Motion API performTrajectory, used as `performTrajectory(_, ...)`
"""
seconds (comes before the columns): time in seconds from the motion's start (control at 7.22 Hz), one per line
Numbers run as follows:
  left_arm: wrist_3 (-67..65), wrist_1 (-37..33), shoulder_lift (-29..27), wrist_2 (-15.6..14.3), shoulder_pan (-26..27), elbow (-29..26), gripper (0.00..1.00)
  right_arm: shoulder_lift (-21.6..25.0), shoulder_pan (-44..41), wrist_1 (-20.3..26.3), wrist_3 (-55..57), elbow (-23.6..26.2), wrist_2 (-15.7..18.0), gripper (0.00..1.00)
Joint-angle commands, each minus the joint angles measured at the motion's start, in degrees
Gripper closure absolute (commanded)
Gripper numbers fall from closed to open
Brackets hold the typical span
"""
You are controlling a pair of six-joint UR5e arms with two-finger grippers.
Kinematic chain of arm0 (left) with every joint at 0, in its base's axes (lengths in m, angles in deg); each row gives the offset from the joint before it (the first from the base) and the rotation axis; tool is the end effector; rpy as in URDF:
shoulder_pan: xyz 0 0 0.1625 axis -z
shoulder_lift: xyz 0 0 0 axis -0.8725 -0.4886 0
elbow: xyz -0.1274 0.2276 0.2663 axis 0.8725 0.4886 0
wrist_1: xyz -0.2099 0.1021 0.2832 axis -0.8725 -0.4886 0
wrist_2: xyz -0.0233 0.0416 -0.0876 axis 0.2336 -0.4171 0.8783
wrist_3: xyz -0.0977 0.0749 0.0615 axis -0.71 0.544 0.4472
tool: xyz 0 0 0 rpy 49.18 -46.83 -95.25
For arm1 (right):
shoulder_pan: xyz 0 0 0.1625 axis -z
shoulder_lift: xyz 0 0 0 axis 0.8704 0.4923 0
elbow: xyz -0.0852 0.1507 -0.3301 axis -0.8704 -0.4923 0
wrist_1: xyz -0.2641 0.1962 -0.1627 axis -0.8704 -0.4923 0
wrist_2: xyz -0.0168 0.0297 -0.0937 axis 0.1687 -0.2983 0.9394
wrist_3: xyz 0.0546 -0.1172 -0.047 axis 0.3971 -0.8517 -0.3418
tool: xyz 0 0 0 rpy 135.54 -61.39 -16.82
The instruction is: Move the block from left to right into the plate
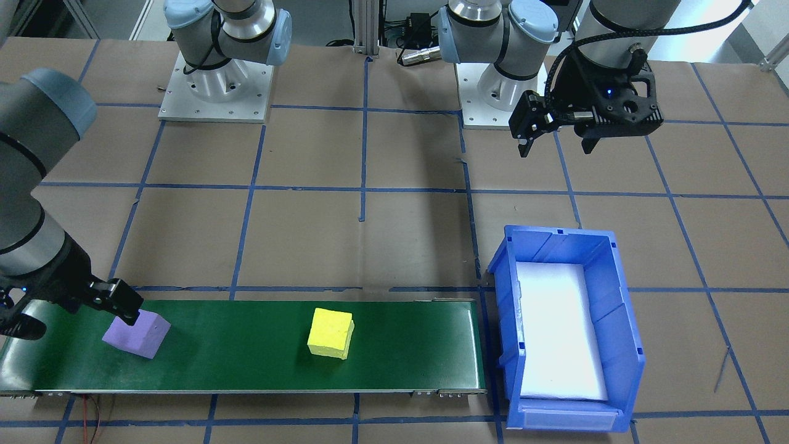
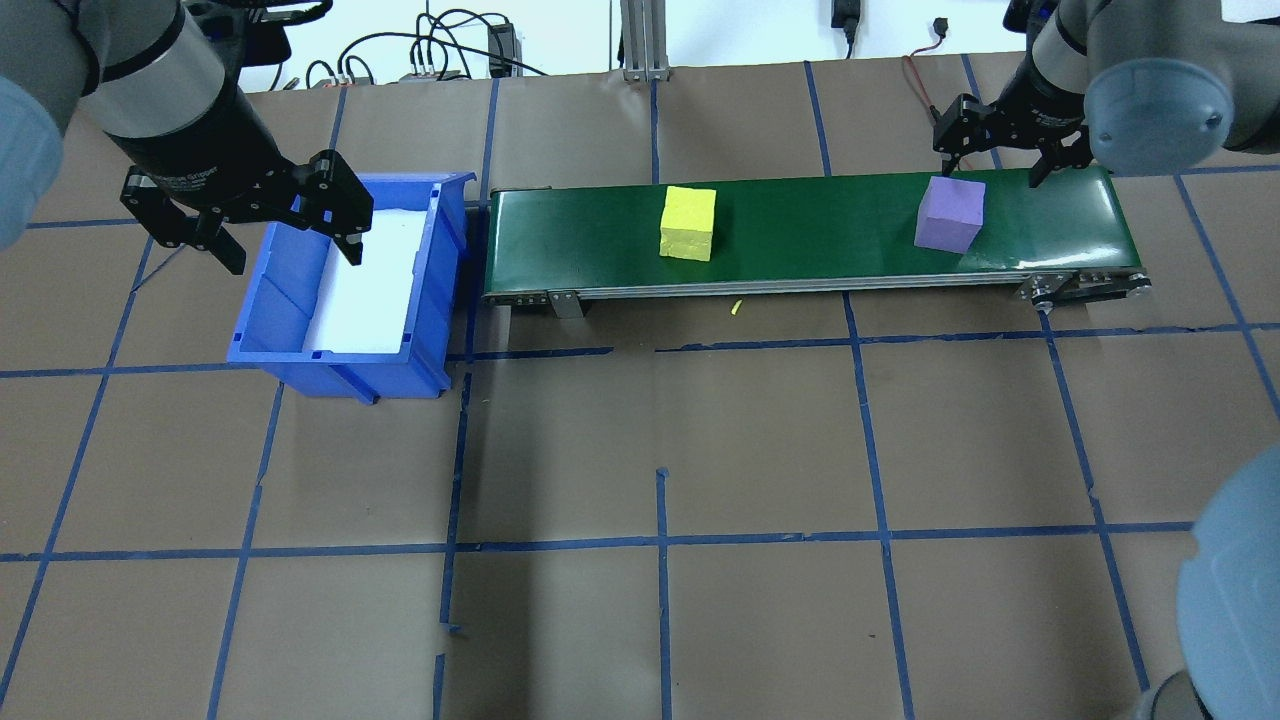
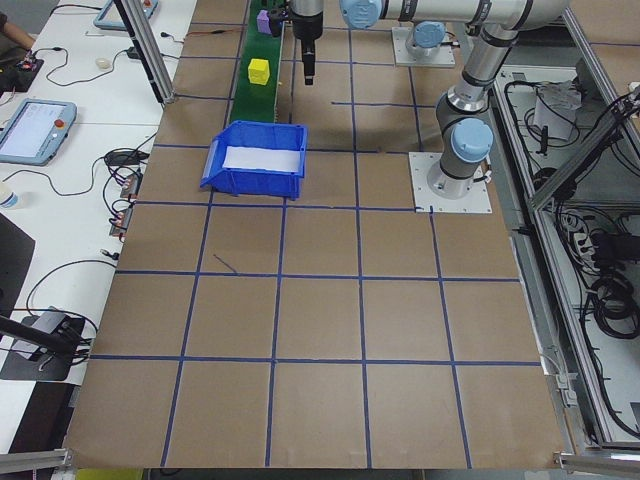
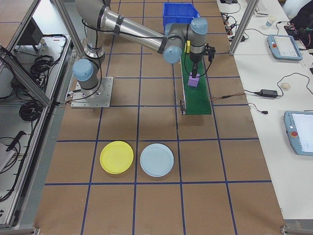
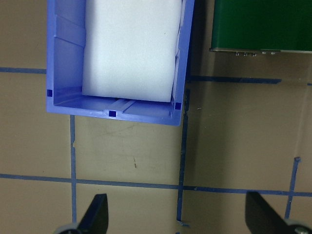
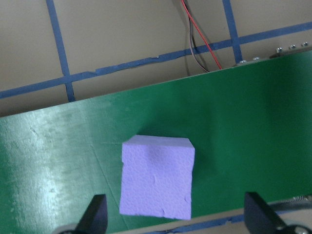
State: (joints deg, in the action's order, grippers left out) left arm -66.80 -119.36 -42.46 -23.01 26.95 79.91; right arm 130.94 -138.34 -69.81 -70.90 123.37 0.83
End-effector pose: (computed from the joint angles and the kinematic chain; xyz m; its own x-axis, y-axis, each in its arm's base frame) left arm -0.1104 -0.4330 0.4073 -0.9973 -0.0621 -0.0402 -0.0623 0.9980 0.0042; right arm 0.0177 -0.5891 0.2646 -0.9784 0.1984 -0.0581 0.2044 0.9703 -0.1295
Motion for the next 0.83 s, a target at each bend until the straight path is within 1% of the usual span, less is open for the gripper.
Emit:
performTrajectory(0.0,0.5,0.7,-0.6,0.3,-0.4,-0.4,0.0,-3.6,0.7,-4.3,0.1,-0.2,-3.9,0.01)
performTrajectory(0.14,1.4,2.5,-0.8,0.1,-0.4,-0.2,0.0,-4.8,1.3,-4.9,-0.1,0.7,-3.8,0.01)
performTrajectory(0.28,1.5,2.5,-0.7,0.1,-0.1,0.3,0.0,-5.8,1.7,-4.9,-0.2,1.5,-2.9,0.01)
performTrajectory(0.55,1.5,2.5,-0.4,0.5,-0.2,-0.4,0.0,-5.1,4.2,-4.2,-1.5,1.6,-1.3,0.01)
performTrajectory(0.69,1.5,2.1,-0.4,-0.1,-0.2,-0.3,0.0,-5.0,4.4,-4.2,-1.5,1.3,-1.3,0.0)
